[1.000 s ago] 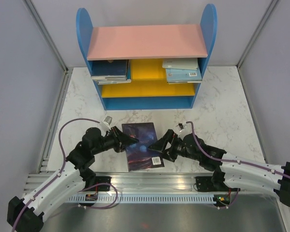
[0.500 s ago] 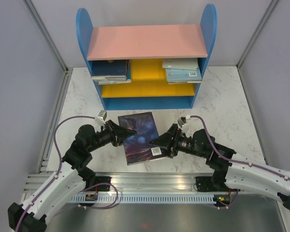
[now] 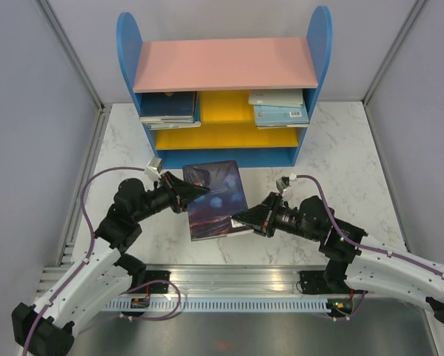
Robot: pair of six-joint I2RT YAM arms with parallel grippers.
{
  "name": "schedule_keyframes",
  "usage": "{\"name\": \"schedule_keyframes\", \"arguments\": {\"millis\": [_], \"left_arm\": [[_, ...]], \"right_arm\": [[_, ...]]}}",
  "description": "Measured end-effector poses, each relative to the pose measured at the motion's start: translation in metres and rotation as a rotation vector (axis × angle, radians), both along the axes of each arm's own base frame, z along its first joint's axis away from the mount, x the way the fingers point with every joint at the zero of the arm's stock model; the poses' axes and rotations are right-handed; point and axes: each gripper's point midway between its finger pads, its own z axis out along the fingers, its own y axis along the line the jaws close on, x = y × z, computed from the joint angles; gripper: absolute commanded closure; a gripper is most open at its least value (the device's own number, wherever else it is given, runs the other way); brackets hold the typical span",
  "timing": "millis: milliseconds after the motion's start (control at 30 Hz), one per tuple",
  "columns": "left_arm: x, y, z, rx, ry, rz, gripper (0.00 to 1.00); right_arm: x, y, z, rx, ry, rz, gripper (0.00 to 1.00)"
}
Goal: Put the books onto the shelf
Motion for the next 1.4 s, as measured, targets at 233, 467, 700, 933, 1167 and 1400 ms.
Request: {"name": "schedule_keyframes", "arguments": {"millis": [233,467,700,933,1167,1400], "left_arm": [[0.004,0.001,0.044,0.007,-0.067,0.007,0.57],[0.0,0.01,0.072,0.174,-0.167,0.003,0.0],[-0.023,0.039,0.106,0.269,-0.286,0.065,0.0],[-0.05,0.064,0.111,0.296,-0.323,0.112,0.0],[-0.063,0.078,0.102,0.323,-0.299,0.14,0.0],[-0.072,0.087,0.101,0.33,-0.299,0.162,0.0]], "right_arm": [[0.003,0.002,0.041,0.069,-0.047,-0.007,1.0],[0.018,0.009,0.074,0.057,-0.104,-0.013,1.0],[0.051,0.017,0.105,0.052,-0.128,-0.042,1.0],[0.083,0.014,0.131,0.071,-0.143,-0.075,1.0],[0.109,0.02,0.131,0.071,-0.116,-0.09,1.0],[0.132,0.032,0.126,0.08,-0.085,-0.09,1.0]]}}
